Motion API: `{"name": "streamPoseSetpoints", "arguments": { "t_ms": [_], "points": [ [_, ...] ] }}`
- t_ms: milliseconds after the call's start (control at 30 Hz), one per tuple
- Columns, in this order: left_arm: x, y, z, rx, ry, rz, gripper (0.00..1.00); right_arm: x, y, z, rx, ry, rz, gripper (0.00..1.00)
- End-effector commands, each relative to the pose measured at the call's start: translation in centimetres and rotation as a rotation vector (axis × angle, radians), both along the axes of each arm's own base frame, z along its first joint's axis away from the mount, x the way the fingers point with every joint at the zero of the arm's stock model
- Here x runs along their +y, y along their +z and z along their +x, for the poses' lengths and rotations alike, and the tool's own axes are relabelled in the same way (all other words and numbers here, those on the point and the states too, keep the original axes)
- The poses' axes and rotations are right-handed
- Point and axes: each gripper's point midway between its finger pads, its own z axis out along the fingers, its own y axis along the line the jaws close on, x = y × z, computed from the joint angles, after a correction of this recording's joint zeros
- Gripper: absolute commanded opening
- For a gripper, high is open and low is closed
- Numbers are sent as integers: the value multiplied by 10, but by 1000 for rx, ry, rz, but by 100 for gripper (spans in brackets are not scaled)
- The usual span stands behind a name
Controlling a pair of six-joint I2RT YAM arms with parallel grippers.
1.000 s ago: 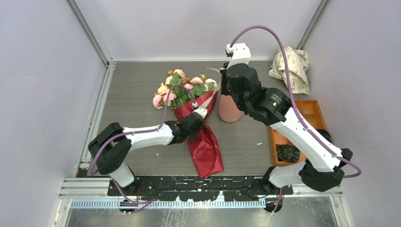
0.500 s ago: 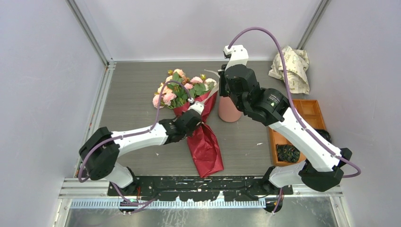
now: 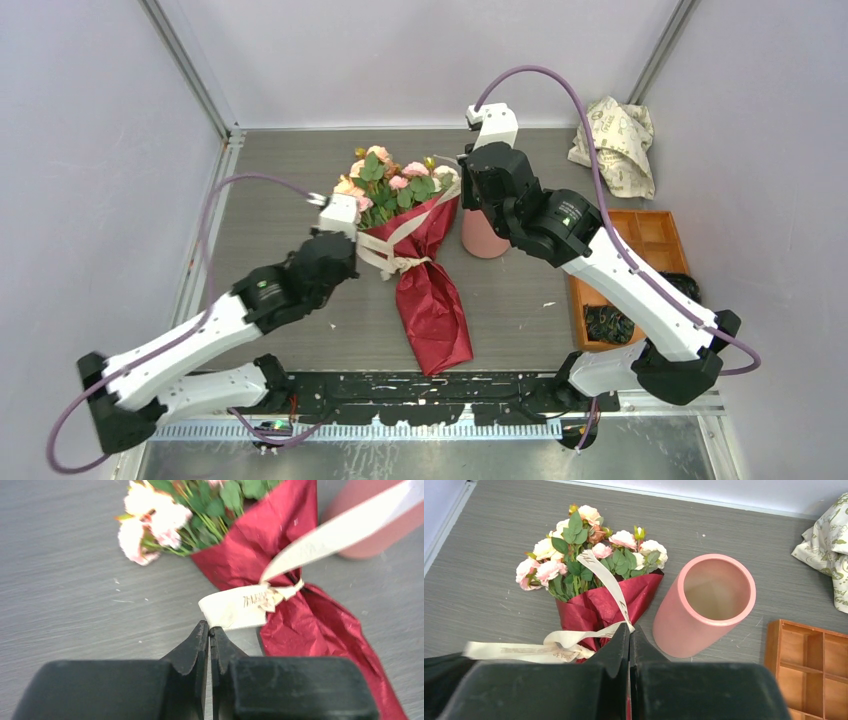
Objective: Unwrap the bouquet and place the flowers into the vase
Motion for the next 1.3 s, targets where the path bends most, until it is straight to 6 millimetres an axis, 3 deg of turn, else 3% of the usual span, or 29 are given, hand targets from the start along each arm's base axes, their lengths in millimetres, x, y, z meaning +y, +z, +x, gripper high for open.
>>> {"name": "streamPoseSetpoints", "arguments": {
  "t_ms": [0,167,467,567,633,767,933,967,1067,1100,1167,1267],
  "points": [
    [59,66,-11,-138,173,-87,8,-3,12,6,-40,-37,53,1],
    [118,110,-30,-241,353,-175,9,-5,14,8,-46,-51,49,1],
    [207,137,-68,-359,645,-357,9,-42,46,8,-131,-156,2,1],
    [221,146,-75,-387,672,-383,11,-44,55,11,-145,-157,13,1],
    [215,150,-73,-382,631,-378,12,-34,57,17,-142,-133,25,1],
    [179,144,-62,-327,487,-355,15,5,62,36,-119,-39,63,1],
    [132,125,-48,-240,355,-337,17,84,51,65,-44,150,120,1],
    [124,121,-46,-225,331,-335,17,102,37,76,-15,178,112,1],
    [102,107,-42,-186,271,-331,17,138,22,96,16,230,115,4],
    [97,103,-41,-175,255,-330,17,145,18,102,22,234,111,8],
    [87,92,-40,-151,224,-329,17,153,6,111,44,231,91,28],
    [73,78,-40,-119,169,-333,18,147,-7,112,70,205,70,54]
  ]
}}
